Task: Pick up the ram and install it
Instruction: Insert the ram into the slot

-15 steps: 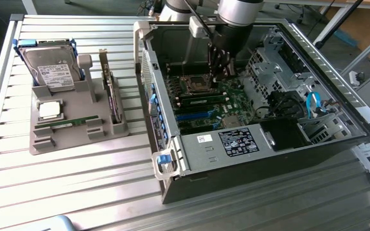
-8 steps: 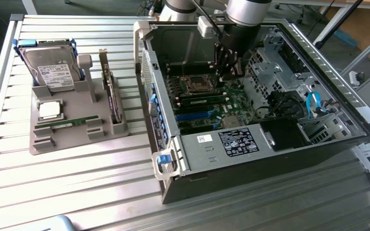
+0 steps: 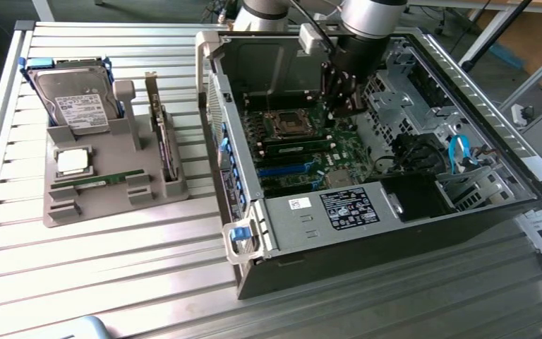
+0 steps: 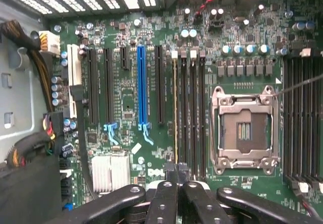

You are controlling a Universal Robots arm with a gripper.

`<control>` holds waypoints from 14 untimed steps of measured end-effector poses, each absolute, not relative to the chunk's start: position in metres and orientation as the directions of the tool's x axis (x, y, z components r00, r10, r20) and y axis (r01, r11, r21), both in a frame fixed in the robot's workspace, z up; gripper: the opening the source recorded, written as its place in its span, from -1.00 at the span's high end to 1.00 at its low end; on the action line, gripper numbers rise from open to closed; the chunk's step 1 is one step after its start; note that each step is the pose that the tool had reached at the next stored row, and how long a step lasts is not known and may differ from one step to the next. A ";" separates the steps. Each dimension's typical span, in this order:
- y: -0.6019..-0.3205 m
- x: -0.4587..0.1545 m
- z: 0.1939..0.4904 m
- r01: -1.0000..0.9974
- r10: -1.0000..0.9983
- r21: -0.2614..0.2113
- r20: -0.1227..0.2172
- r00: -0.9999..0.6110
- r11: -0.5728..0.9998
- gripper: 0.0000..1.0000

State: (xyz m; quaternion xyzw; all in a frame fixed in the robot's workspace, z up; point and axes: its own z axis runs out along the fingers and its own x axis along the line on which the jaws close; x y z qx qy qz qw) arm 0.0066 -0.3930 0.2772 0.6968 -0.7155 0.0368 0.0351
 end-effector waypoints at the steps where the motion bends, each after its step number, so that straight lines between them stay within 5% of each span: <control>1: -0.393 0.008 0.277 -1.000 -0.994 -0.003 0.102 -0.027 0.026 0.79; 14: -0.393 0.033 0.277 -1.000 -0.994 0.006 0.102 -0.026 0.026 0.79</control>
